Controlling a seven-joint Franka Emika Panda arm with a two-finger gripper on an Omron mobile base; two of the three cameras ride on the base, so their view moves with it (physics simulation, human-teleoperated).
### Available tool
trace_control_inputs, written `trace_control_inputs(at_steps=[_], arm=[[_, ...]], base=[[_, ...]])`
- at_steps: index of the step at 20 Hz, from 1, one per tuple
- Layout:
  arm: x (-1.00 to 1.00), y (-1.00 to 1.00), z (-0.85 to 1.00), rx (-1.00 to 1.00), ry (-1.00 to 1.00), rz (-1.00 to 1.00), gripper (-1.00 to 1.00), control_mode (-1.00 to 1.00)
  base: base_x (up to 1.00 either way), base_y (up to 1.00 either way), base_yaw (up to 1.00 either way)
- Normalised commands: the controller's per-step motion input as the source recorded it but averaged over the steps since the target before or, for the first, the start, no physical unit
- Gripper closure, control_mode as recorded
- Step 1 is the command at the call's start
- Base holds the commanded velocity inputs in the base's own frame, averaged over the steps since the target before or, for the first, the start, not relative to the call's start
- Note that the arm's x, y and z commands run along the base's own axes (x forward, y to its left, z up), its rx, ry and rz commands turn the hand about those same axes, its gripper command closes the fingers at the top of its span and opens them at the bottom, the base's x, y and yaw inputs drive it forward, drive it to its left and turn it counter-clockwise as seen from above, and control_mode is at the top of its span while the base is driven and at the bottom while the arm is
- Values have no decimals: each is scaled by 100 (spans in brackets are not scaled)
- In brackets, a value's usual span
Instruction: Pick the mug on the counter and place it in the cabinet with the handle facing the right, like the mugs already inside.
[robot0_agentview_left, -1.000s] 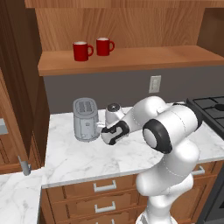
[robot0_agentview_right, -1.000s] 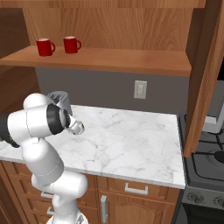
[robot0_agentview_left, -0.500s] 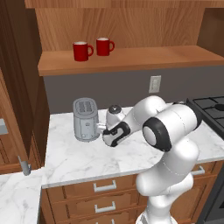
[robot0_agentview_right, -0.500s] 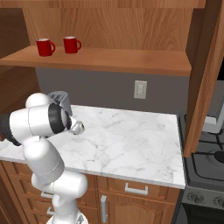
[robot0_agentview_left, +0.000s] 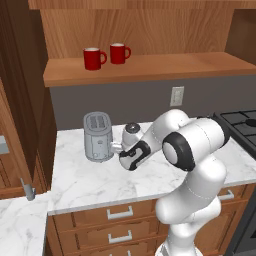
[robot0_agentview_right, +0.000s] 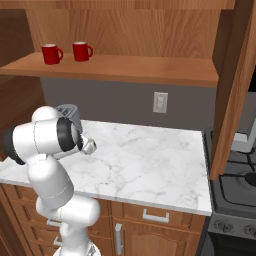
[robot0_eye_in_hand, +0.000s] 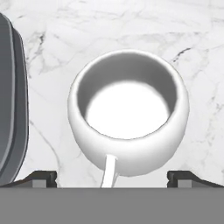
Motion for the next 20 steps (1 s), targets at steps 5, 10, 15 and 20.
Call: trace_control_inputs(at_steps=[5,10,15,20], arm=[[17,20,-8,0,0,-4,100,-100],[18,17,-11,0,0,-4,100,-100],[8,6,-12,0,0,-5,100,-100],[9,4,-12,0,0,-4,100,-100]], base=[[0,0,0],[0,0,0],[0,0,0],[0,0,0]])
